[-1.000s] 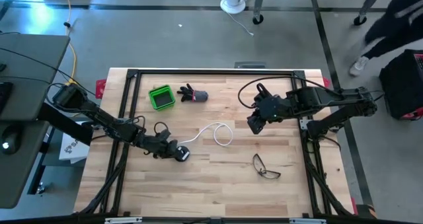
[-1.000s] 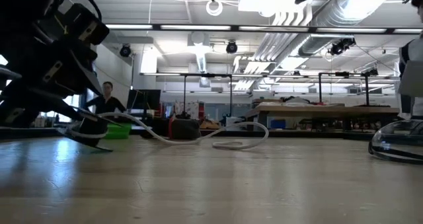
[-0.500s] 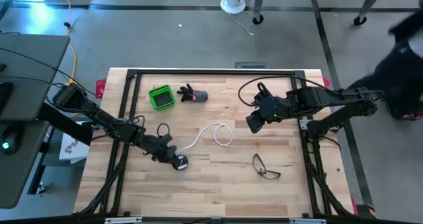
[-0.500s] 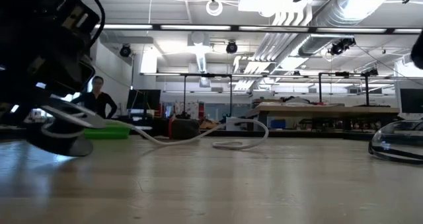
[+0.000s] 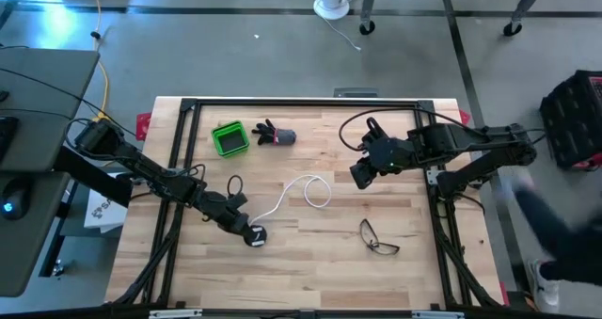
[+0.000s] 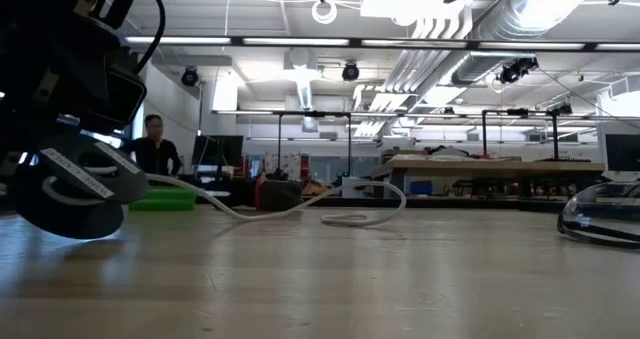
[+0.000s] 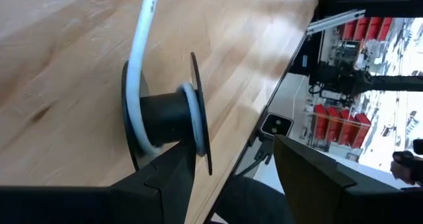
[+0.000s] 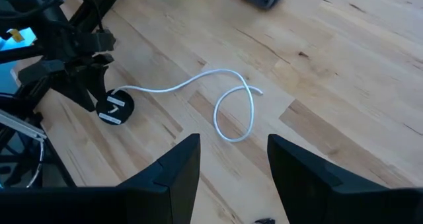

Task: Coil cords
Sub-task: Uncoil the white wire from the spool

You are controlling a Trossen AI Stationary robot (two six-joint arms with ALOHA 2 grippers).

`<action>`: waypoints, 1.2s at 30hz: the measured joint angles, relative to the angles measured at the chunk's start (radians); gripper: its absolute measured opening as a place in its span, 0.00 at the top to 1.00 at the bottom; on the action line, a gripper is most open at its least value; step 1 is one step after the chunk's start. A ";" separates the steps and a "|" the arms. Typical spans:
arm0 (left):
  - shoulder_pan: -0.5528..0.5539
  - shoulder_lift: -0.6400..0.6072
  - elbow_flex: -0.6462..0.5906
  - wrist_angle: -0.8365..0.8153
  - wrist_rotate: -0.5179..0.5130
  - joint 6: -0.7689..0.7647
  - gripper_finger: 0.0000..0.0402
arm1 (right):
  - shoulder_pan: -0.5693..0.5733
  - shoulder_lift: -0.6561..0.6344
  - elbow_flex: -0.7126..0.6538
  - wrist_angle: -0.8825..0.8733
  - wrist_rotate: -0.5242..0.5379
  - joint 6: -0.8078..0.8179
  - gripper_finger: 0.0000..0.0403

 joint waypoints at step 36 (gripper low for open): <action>0.021 0.000 0.000 0.049 -0.001 -0.018 0.51 | 0.000 0.000 0.000 -0.003 -0.016 -0.007 0.57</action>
